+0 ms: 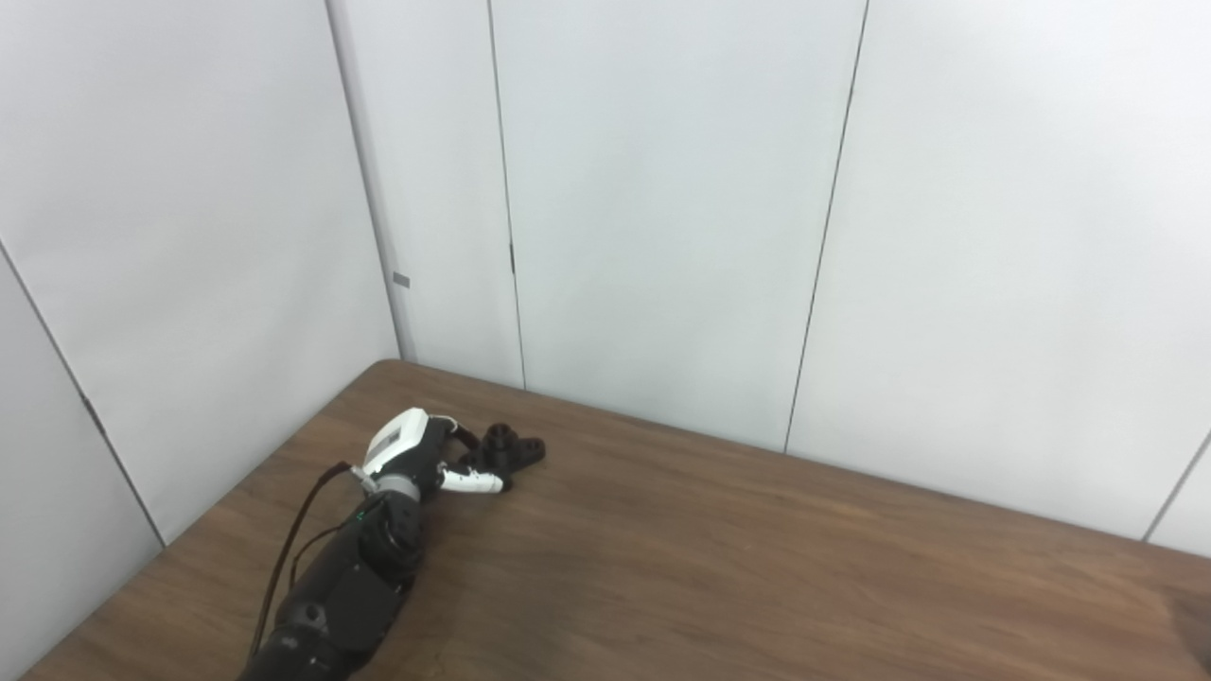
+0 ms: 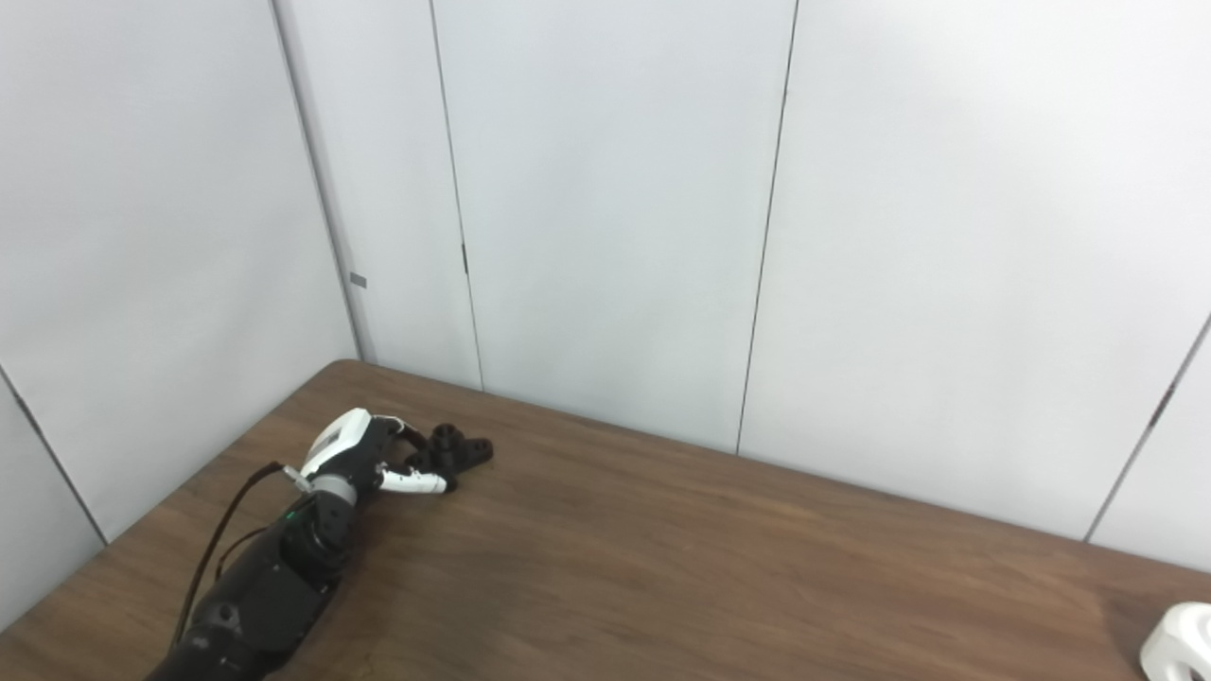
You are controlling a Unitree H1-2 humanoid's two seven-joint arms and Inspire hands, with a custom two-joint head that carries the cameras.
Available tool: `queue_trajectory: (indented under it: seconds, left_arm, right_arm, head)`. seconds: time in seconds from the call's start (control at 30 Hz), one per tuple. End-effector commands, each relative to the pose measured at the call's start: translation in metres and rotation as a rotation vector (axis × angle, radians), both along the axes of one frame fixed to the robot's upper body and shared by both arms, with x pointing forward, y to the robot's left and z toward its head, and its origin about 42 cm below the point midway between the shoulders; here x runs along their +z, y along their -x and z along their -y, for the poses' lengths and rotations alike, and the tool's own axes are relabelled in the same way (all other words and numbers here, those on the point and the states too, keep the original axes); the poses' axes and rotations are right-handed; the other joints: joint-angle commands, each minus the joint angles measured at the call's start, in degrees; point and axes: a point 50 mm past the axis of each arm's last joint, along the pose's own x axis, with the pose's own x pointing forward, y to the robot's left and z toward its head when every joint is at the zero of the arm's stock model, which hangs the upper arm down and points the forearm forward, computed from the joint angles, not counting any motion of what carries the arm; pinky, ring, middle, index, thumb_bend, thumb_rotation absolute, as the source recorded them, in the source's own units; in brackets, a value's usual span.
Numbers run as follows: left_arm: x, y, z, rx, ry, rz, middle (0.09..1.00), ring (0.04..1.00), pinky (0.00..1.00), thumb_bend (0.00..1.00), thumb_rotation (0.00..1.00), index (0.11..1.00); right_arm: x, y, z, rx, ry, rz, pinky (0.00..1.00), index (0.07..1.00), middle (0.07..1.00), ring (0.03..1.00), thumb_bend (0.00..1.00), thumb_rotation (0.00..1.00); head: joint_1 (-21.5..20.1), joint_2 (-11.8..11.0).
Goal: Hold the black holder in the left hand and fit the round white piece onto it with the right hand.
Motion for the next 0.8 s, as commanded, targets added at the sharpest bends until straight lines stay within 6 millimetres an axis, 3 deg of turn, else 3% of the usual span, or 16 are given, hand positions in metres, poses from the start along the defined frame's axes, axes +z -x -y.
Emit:
queue_trajectory:
  seconds: [0.0, 0.77]
  left_arm:
    - [0.0177, -0.0102, 0.0005, -0.016, -0.011, 0.065, 0.87, 0.978, 1.0, 0.53, 0.07, 0.493]
    - [0.0081, -0.0056, 0.0013, -0.046, -0.01, 0.068, 0.825, 0.941, 1.0, 0.52, 0.05, 0.486]
  right_arm:
    - [-0.0223, 0.0125, -0.0052, -0.025, -0.047, -0.088, 0.98, 0.945, 0.91, 0.927, 0.6, 0.99]
    - [-0.0196, 0.0149, -0.0072, -0.025, -0.054, -0.085, 1.0, 0.952, 0.903, 0.942, 0.65, 0.99]
  head:
    - [-0.1, 0.1]
    - [-0.8, 1.2]
